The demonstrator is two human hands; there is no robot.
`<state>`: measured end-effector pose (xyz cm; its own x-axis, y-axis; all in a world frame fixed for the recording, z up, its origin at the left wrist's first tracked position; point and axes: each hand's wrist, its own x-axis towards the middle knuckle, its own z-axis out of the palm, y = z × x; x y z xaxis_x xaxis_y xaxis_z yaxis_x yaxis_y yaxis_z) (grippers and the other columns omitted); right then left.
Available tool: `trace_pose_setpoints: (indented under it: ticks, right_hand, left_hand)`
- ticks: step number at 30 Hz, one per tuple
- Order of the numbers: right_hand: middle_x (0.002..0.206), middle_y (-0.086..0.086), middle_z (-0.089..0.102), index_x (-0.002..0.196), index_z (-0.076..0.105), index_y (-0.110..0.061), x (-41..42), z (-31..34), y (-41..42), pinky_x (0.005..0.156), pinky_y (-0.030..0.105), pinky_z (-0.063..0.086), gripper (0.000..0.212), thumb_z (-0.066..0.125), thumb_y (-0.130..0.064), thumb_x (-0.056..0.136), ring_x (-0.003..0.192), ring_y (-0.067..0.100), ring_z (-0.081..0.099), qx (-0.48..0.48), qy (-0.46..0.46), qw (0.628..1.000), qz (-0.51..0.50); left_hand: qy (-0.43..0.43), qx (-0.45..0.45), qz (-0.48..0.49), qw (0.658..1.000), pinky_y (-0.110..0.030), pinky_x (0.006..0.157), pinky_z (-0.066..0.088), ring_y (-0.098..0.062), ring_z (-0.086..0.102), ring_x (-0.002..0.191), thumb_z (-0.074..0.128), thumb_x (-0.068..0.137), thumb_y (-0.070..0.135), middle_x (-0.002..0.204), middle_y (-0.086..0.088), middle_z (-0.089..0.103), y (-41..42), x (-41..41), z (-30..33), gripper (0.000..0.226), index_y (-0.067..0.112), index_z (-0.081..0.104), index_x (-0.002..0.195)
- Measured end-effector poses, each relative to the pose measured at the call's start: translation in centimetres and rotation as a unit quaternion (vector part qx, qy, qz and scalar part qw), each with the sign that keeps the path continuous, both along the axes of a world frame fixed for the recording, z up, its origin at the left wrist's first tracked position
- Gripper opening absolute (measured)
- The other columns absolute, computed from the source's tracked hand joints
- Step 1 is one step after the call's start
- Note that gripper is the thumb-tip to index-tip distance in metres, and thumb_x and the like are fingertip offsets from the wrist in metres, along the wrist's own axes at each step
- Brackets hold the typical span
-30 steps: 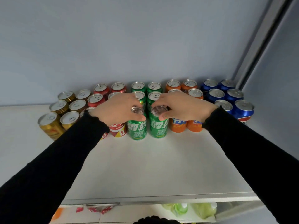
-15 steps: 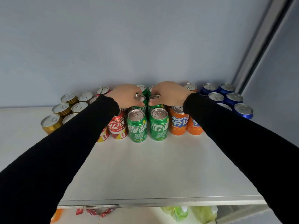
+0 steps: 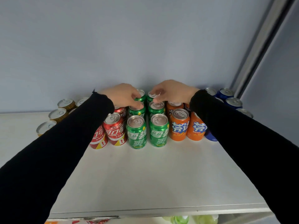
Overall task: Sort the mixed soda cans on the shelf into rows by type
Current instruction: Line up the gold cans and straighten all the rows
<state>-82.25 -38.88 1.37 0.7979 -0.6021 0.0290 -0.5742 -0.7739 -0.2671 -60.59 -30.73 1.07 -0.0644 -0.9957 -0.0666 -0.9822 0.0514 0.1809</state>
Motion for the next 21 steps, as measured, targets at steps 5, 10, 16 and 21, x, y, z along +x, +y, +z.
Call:
trace_pose_setpoints:
  ticks: [5, 10, 16, 21]
  right_hand:
    - [0.122, 0.005, 0.064, 0.123, 0.064, -0.016, 0.8, -0.6, -2.6, 0.091, 0.033, 0.042, 0.042, 0.065, -0.045, 0.092, 0.113, 0.025, 0.059, -0.032, -0.046, 0.993, -0.101]
    - [0.117, 0.010, 0.066, 0.120, 0.064, -0.011, 3.1, -2.6, -2.8, 0.085, 0.037, 0.045, 0.050, 0.063, -0.051, 0.090, 0.108, 0.029, 0.059, -0.060, 0.009, 0.994, -0.095]
    - [0.123, 0.009, 0.065, 0.126, 0.063, -0.013, 3.0, -2.8, -3.5, 0.089, 0.037, 0.045, 0.045, 0.063, -0.044, 0.092, 0.112, 0.030, 0.058, -0.067, 0.034, 0.994, -0.075]
    - [0.136, 0.009, 0.060, 0.137, 0.058, -0.014, 1.7, -2.0, -3.0, 0.099, 0.038, 0.044, 0.052, 0.061, -0.044, 0.095, 0.122, 0.029, 0.056, -0.023, 0.008, 0.997, -0.071]
  left_hand:
    - [0.006, -0.082, 0.065, 0.994, -0.033, 0.096, 0.039, -0.026, 0.055, 0.118, 0.066, 0.091, 0.050, 0.130, -0.008, 0.061, -2.3, 1.0, 0.1, 0.057, 0.016, 0.060, 0.136]
    - [-0.006, -0.055, 0.074, 0.996, -0.036, 0.099, 0.040, -0.029, 0.053, 0.123, 0.066, 0.090, 0.052, 0.134, -0.010, 0.061, -3.8, 0.4, -1.8, 0.059, 0.016, 0.060, 0.137]
    - [-0.038, -0.037, 0.041, 0.998, -0.033, 0.089, 0.036, -0.029, 0.054, 0.117, 0.068, 0.091, 0.046, 0.125, -0.012, 0.062, -4.2, 0.6, -1.6, 0.052, 0.014, 0.066, 0.131]
    - [-0.030, -0.025, 0.059, 0.998, -0.033, 0.103, 0.034, -0.030, 0.045, 0.135, 0.064, 0.092, 0.052, 0.146, -0.013, 0.050, -3.9, 0.1, -1.4, 0.068, 0.014, 0.051, 0.147]
